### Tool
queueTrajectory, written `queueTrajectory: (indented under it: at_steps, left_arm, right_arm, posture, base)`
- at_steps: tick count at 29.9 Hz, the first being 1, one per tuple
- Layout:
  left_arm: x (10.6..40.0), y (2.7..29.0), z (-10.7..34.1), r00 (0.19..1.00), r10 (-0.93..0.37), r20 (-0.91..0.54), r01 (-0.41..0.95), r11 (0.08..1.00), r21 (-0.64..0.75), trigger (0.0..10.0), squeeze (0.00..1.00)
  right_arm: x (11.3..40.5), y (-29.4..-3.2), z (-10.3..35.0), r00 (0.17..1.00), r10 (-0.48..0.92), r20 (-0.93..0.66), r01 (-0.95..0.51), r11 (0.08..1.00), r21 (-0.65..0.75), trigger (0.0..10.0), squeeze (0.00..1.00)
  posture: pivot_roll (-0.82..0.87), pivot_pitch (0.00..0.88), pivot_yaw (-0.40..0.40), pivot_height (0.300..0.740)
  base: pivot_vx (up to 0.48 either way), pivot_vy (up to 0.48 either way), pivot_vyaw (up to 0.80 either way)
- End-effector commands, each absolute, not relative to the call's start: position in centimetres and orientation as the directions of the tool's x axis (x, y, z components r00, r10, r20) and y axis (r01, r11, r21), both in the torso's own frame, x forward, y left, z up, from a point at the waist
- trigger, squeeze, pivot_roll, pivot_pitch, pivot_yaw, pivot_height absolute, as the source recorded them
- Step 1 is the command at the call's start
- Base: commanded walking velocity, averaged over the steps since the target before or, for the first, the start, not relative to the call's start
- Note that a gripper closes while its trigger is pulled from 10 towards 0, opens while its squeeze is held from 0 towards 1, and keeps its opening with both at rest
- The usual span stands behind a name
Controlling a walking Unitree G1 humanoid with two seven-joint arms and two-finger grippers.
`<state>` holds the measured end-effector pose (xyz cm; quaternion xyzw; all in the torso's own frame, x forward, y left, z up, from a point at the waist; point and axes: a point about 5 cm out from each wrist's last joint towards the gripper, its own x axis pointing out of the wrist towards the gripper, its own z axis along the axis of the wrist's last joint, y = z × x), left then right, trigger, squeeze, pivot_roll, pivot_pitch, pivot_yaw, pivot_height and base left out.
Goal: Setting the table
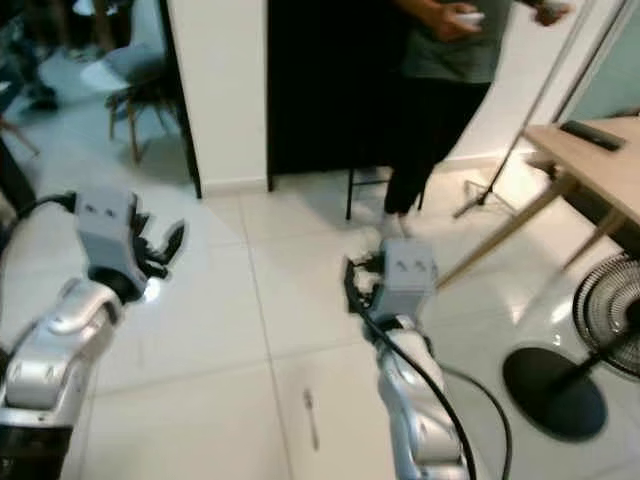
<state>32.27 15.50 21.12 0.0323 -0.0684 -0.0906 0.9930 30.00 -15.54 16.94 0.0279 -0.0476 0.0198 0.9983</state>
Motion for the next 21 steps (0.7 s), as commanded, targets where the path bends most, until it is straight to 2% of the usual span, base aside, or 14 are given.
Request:
queueTrajectory:
  at_steps: [1,21]
  left_arm:
    - [32.26,15.76,20.55,0.979,-0.173,0.105,0.166,0.984,0.071,10.0,0.0]
    - [32.33,15.6,20.43,0.979,-0.176,0.104,0.168,0.983,0.077,10.0,0.0]
  right_arm:
    - [29.82,-15.27,16.22,0.997,0.045,0.069,-0.049,0.997,0.065,10.0,0.0]
    - [29.9,-15.24,16.16,0.997,0.051,0.066,-0.055,0.997,0.058,10.0,0.0]
  posture:
    - [-0.06,0.0,0.055,0.74]
    - [-0.07,0.0,0.051,0.74]
  base:
    - [0.0,0.0,-0.8]
    - [0.0,0.0,-0.8]
